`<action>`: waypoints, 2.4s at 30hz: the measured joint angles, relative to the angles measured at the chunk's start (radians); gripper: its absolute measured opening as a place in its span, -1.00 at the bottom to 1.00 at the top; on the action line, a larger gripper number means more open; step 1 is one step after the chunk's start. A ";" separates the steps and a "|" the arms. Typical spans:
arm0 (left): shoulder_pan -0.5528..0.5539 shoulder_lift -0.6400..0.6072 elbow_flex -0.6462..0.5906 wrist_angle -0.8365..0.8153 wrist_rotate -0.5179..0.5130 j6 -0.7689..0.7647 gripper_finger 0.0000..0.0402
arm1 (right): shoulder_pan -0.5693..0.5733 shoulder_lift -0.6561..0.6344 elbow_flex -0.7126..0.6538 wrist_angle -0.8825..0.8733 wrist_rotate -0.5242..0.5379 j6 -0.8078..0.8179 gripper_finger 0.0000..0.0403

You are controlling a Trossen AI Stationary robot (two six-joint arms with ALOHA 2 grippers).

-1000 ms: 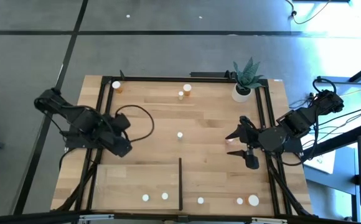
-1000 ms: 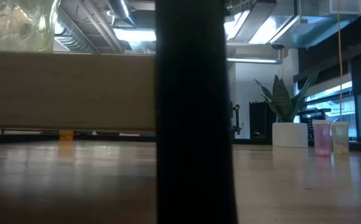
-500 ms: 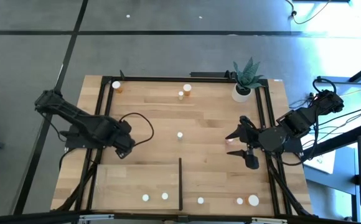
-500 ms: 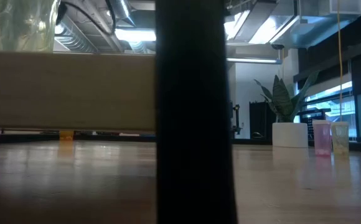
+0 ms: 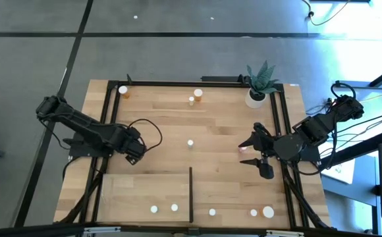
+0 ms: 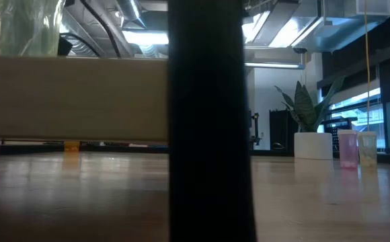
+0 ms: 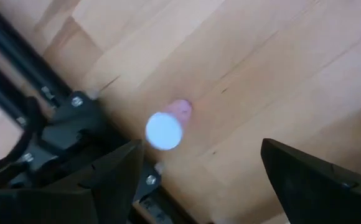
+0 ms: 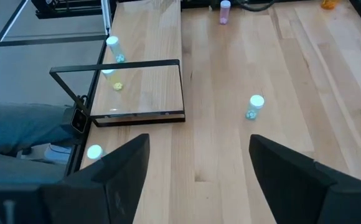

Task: Pick and place medicine bottles onto shelf by color
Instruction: Put the left pink pill bottle on the shelf

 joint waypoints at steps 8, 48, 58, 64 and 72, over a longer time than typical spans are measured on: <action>0.000 0.000 -0.065 0.022 -0.007 -0.065 0.59 | 0.000 0.000 0.000 0.000 0.000 0.000 0.38; 0.000 0.016 -0.163 0.113 -0.048 -0.164 0.59 | 0.000 0.000 0.000 -0.001 0.000 -0.001 0.38; 0.000 0.018 -0.164 0.126 -0.041 -0.186 0.48 | 0.000 0.000 0.000 -0.001 0.000 -0.001 0.38; 0.000 0.018 -0.164 0.126 -0.041 -0.188 0.35 | 0.000 0.000 0.000 -0.001 0.000 -0.001 0.38; -0.001 0.018 -0.164 0.125 -0.019 -0.188 0.13 | 0.000 0.000 0.000 -0.001 0.000 -0.001 0.38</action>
